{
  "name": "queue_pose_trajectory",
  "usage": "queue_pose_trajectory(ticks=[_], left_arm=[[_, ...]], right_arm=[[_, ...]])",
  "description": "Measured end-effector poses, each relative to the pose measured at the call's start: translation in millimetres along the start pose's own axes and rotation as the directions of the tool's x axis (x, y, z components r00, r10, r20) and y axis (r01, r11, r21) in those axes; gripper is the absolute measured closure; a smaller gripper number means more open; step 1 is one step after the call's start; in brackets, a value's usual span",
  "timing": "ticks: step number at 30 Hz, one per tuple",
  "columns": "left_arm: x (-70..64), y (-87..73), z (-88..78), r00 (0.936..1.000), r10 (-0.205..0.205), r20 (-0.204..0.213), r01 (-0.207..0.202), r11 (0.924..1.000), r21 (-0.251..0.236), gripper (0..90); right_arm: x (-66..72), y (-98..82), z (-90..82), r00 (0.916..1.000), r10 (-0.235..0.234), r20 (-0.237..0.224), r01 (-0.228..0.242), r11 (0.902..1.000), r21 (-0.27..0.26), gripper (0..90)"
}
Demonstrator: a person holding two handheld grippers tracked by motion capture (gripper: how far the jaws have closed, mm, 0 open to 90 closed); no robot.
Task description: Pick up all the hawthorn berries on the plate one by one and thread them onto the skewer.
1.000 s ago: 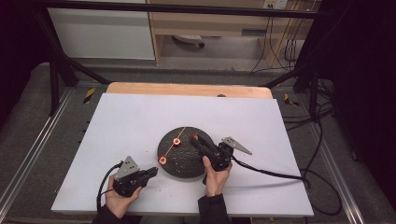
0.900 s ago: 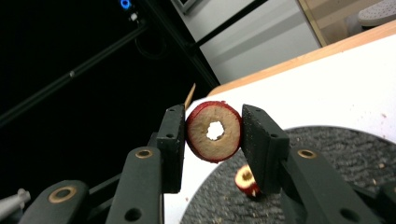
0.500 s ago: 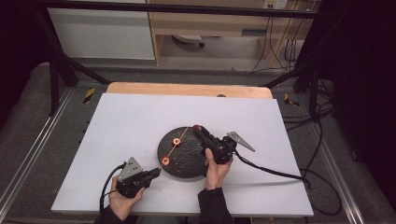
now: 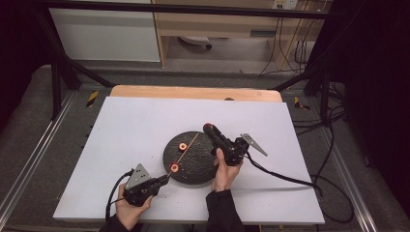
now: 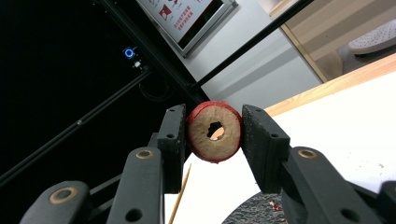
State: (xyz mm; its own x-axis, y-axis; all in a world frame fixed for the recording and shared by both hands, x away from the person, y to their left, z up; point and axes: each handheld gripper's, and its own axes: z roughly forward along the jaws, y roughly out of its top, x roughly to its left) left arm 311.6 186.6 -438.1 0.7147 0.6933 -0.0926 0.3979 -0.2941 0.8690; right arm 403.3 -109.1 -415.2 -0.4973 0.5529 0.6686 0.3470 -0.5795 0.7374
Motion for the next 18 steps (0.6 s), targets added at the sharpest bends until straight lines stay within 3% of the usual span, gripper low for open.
queue_pose_trajectory(ticks=[8, 18], left_arm=[[-3.2, 1.3, 2.0, 1.0, 0.001, 0.001, -0.001, 1.0, -0.01, 87.6], [-11.0, 0.9, 6.9, 0.9996, 0.025, 0.012, -0.025, 0.9996, -0.012, 87.6]], right_arm=[[-0.7, -0.2, 1.2, 0.999, 0.044, -0.007, -0.044, 0.9987, -0.025, 61.9], [-0.2, -5.5, 0.2, 0.9979, 0.06, -0.023, -0.061, 0.9973, -0.041, 61.9]])
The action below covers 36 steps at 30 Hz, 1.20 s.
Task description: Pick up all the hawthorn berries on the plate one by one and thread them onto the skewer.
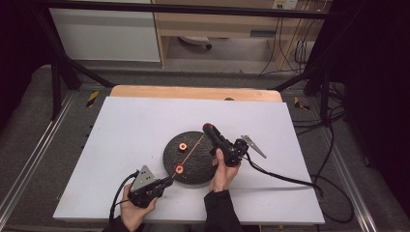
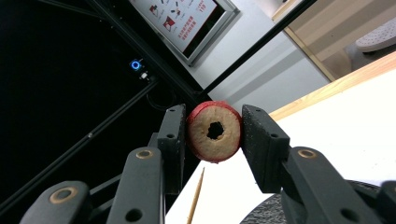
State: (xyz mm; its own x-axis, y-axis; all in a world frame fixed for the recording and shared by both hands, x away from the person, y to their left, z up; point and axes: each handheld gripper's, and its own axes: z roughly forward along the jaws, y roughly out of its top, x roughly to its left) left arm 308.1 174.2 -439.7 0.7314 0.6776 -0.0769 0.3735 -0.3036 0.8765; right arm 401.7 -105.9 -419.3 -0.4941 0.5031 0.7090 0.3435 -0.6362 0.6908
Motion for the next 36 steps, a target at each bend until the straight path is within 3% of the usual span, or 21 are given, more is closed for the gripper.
queue_pose_trajectory(ticks=[8, 12, 18, 27, 36], left_arm=[[-2.8, 0.2, 3.0, 1.0, -0.009, -0.001, 0.009, 0.9999, -0.009, 87.7], [-4.8, 1.3, 6.7, 0.9992, -0.039, 0.009, 0.039, 0.9991, -0.014, 87.7], [-13.0, 6.7, 9.9, 0.998, -0.062, -0.011, 0.061, 0.9967, -0.054, 87.8], [-17.8, 15.7, 17.1, 0.996, -0.086, -0.024, 0.084, 0.9943, -0.065, 87.9], [-16.4, 22.3, 21.5, 0.9962, -0.084, -0.021, 0.083, 0.994, -0.072, 88.0]], right_arm=[[0.4, -1.8, -1.3, 1.0, 0.004, -0.005, -0.004, 1.0, 0.009, 61.9], [0.7, -0.1, -0.8, 0.9999, 0.008, -0.015, -0.008, 0.9999, 0.009, 62.0], [0.3, -2.5, -1.0, 0.9997, 0.015, -0.017, -0.015, 0.9999, 0.007, 62.0], [1.8, -2.6, -2.8, 0.9995, 0.024, -0.022, -0.024, 0.9996, 0.014, 62.1], [3.4, -2.4, -5.4, 0.9994, 0.01, -0.034, -0.009, 0.9997, 0.021, 62.2]])
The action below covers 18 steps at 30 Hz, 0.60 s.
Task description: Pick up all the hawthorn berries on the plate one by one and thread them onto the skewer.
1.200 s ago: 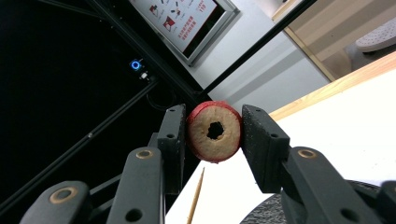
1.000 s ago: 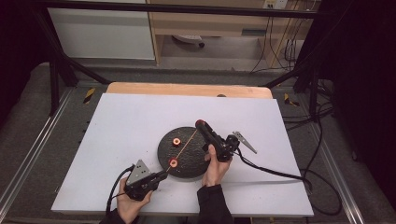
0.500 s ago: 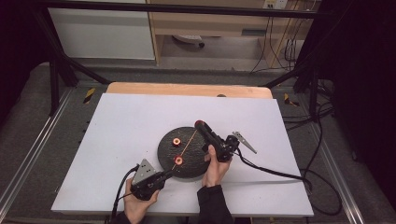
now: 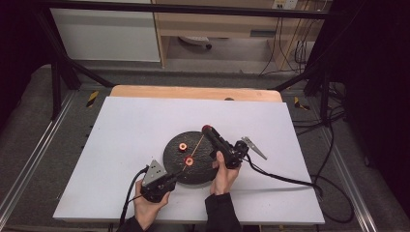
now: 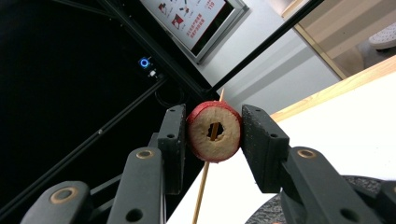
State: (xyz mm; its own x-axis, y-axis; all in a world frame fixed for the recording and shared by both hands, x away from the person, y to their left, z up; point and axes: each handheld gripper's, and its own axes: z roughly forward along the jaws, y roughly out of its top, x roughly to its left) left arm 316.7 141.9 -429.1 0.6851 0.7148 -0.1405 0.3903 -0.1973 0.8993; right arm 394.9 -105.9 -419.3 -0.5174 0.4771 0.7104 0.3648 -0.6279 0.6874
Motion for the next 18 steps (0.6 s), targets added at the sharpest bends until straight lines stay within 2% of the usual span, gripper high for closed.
queue_pose_trajectory(ticks=[5, 10, 11, 15, 18], left_arm=[[0.8, 6.1, 5.1, 0.9999, -0.014, 0.001, 0.014, 0.9999, -0.004, 88.1], [-0.2, 10.7, 9.9, 0.9999, -0.009, 0.005, 0.009, 1.0, 0.003, 88.1], [-0.5, 13.8, 9.6, 1.0, -0.005, 0.004, 0.005, 1.0, -0.008, 88.1], [0.6, 23.6, 11.6, 1.0, -0.007, 0.001, 0.007, 0.9998, -0.018, 88.1], [1.1, 29.0, 14.7, 0.9999, -0.013, 0.011, 0.013, 0.9998, -0.014, 88.1]], right_arm=[[-0.7, -2.7, -0.4, 1.0, 0.002, -0.001, -0.002, 0.9999, 0.012, 62.2], [1.5, 0.0, -2.5, 0.9999, -0.002, -0.01, 0.002, 1.0, 0.004, 62.3], [2.0, -0.2, -3.3, 0.9999, -0.006, -0.013, 0.006, 1.0, 0.006, 62.2], [0.6, -5.7, -3.8, 0.9999, -0.002, -0.011, 0.003, 0.999, 0.044, 62.3], [0.4, -8.9, -5.7, 0.9999, -0.01, -0.011, 0.011, 0.9987, 0.05, 62.3]])
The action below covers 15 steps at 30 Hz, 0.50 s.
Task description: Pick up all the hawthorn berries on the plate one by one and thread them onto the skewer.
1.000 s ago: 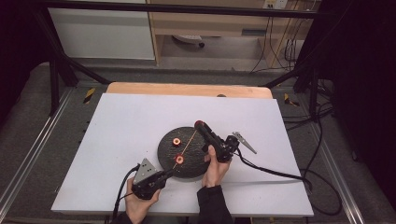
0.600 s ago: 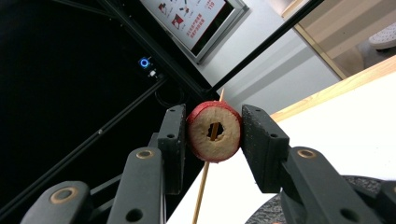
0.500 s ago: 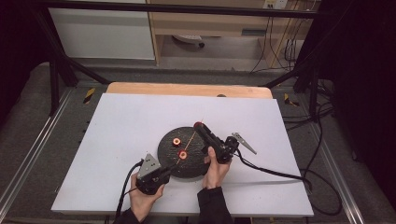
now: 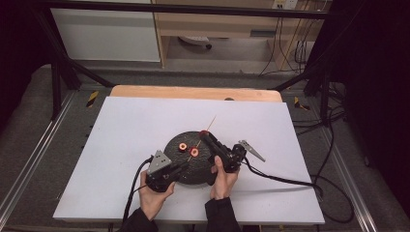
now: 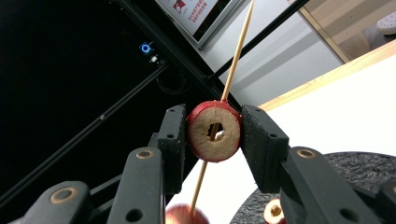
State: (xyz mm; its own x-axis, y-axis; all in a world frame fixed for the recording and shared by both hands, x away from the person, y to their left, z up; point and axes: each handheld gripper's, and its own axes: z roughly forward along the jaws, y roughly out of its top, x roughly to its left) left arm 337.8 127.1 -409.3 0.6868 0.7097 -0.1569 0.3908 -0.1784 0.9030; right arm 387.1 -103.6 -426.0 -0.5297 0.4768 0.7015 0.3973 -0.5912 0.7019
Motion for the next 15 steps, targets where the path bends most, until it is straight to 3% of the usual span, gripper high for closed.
queue_pose_trajectory(ticks=[6, 12, 15], left_arm=[[0.4, 10.3, 9.1, 0.9999, -0.004, 0.014, 0.004, 1.0, 0.009, 88.2], [-1.4, 10.9, 12.7, 0.9998, 0.003, 0.021, -0.003, 0.9999, 0.014, 88.2], [-1.1, 10.2, 13.6, 0.9998, 0.005, 0.017, -0.006, 0.9999, 0.016, 88.2]], right_arm=[[0.5, 0.3, -2.9, 1.0, -0.006, 0.001, 0.006, 1.0, 0.007, 62.2], [-0.9, 2.9, -6.3, 1.0, -0.006, 0.007, 0.006, 1.0, 0.005, 62.2], [-2.1, 2.5, -6.4, 0.9999, -0.008, 0.01, 0.008, 0.9995, 0.03, 62.1]])
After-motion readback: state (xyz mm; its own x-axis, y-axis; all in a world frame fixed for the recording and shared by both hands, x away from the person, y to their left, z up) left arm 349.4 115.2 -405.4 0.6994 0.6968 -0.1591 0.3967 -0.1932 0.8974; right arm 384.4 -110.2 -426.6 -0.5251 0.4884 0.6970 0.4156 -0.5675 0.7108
